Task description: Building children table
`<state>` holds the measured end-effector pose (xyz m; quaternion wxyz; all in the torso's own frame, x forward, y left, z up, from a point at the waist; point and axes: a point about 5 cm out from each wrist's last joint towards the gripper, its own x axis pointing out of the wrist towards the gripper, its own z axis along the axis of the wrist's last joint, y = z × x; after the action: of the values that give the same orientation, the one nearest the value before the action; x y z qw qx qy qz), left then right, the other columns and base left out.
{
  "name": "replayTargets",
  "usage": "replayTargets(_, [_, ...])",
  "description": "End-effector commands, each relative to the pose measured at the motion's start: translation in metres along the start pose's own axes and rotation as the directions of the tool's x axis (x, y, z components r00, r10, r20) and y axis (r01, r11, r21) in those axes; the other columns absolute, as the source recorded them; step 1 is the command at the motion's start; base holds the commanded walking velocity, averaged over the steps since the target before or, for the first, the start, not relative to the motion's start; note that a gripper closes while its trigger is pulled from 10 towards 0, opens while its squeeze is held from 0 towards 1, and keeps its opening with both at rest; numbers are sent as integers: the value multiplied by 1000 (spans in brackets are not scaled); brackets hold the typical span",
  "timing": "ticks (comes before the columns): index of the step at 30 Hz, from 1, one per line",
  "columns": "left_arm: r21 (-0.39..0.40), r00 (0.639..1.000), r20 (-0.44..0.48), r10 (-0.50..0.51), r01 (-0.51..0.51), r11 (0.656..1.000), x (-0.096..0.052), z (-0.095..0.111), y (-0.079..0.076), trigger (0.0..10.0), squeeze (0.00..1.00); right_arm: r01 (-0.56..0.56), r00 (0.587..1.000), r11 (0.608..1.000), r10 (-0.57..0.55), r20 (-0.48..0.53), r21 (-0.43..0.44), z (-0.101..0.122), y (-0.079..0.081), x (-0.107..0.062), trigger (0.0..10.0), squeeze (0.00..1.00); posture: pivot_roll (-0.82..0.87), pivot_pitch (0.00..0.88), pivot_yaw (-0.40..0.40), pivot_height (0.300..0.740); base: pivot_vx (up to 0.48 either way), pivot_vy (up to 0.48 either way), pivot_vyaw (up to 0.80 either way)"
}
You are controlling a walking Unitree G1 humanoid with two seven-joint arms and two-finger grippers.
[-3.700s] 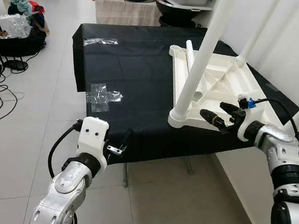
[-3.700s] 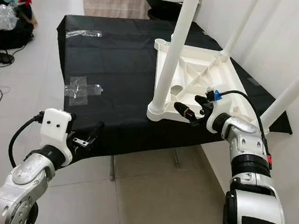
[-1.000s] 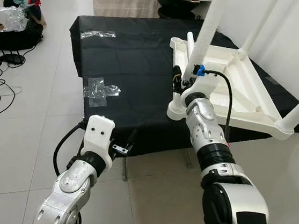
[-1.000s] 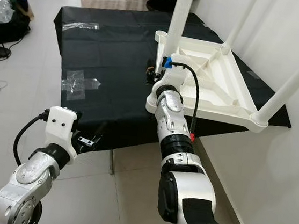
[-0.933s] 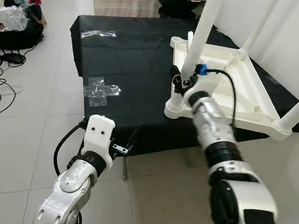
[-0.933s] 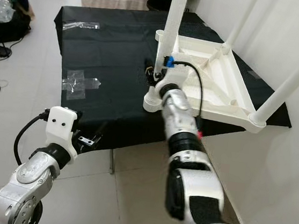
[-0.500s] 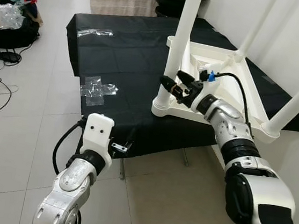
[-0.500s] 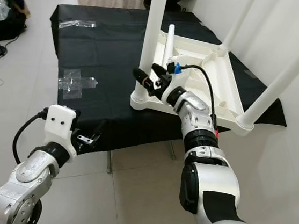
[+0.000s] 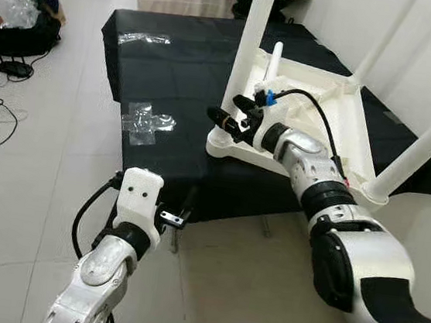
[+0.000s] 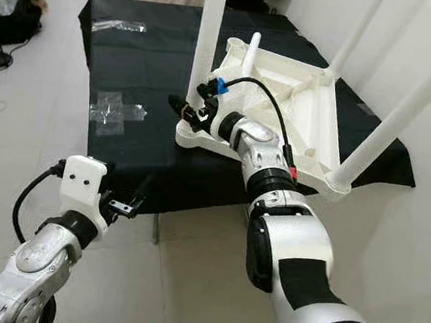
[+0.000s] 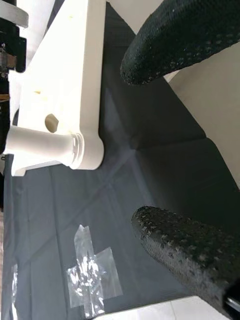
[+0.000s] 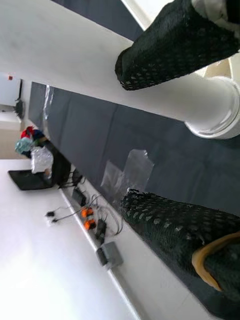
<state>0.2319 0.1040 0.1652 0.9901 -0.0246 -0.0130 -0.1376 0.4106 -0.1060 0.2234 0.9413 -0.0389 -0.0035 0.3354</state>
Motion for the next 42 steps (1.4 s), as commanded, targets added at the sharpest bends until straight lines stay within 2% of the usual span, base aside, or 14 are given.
replayTargets(1, [-12, 1000, -18, -2, 2, 1000, -1, -2, -3, 10000, 0, 48, 998, 997, -50, -36, -56, -2, -7, -4, 10000, 0, 89, 102, -134, 740, 0, 0, 0])
replayTargets(4, [-12, 1000, -18, -5, 5, 1000, -1, -2, -4, 10000, 0, 57, 997, 996, -61, -57, -63, -4, -9, -4, 10000, 0, 89, 102, -134, 740, 0, 0, 0])
replayTargets(5, [-4, 1000, -16, -11, 11, 1000, 0, -2, -5, 10000, 0, 86, 991, 992, -95, -92, -97, -7, -13, -7, 10000, 0, 86, 90, -130, 740, 0, 0, 0])
replayTargets(8, [3, 1000, -11, -18, 18, 1000, 1, -1, -5, 10000, 0, 137, 981, 983, -152, -118, -125, -9, -20, -11, 10000, 0, 86, 78, -129, 740, 0, 0, 0])
replayTargets(14, [9, 1000, -4, -21, 21, 1000, 3, 0, -5, 10000, 0, 200, 979, 979, -202, -37, -35, 4, -20, -6, 10000, 0, 91, 57, -128, 740, 0, 0, 0])
replayTargets(16, [9, 1000, -4, -21, 21, 1000, 3, 0, -5, 10000, 0, 200, 979, 979, -202, -37, -35, 4, -20, -6, 10000, 0, 91, 57, -128, 740, 0, 0, 0])
replayTargets(17, [12, 1000, 0, -21, 21, 1000, 4, 1, -4, 10000, 0, 189, 982, 982, -189, -4, 1, 9, -16, -2, 10000, 0, 95, 48, -127, 740, 0, 0, 0])
replayTargets(18, [15, 1000, 7, -20, 19, 1000, 5, 3, -3, 10000, 0, 161, 985, 984, -165, 58, 72, 18, -7, 5, 10000, 0, 98, 42, -128, 740, 0, 0, 0])
replayTargets(19, [15, 1000, 7, -20, 19, 1000, 5, 3, -3, 10000, 0, 161, 985, 984, -165, 58, 72, 18, -7, 5, 10000, 0, 98, 42, -128, 740, 0, 0, 0])
replayTargets(22, [18, 1000, 13, -20, 20, 1000, 5, 3, -3, 10000, 0, 119, 987, 989, -127, 101, 82, 28, 7, 16, 10000, 0, 102, 35, -132, 740, 0, 0, 0])
replayTargets(28, [17, 1000, 15, -20, 20, 1000, 5, 4, -3, 10000, 0, 116, 987, 989, -125, 102, 93, 31, 13, 21, 10000, 0, 104, 34, -136, 740, 0, 0, 0])
replayTargets(33, [14, 1000, 13, -20, 20, 1000, 3, 5, -6, 10000, 0, 222, 970, 971, -229, 76, 89, 34, 16, 27, 10000, 0, 105, 63, -145, 740, 0, 0, 0])
replayTargets(36, [-3, 1000, 4, -18, 18, 1000, -4, 6, -11, 10000, 0, 298, 946, 946, -310, 91, 125, 41, 14, 28, 10000, 0, 104, 107, -153, 740, 0, 0, 0])
replayTargets(42, [-33, 1000, 1, -30, 30, 999, -17, 13, -23, 10000, 0, 311, 933, 937, -333, 137, 160, 54, 15, 30, 10000, 0, 94, 187, -162, 740, 0, 0, 0])
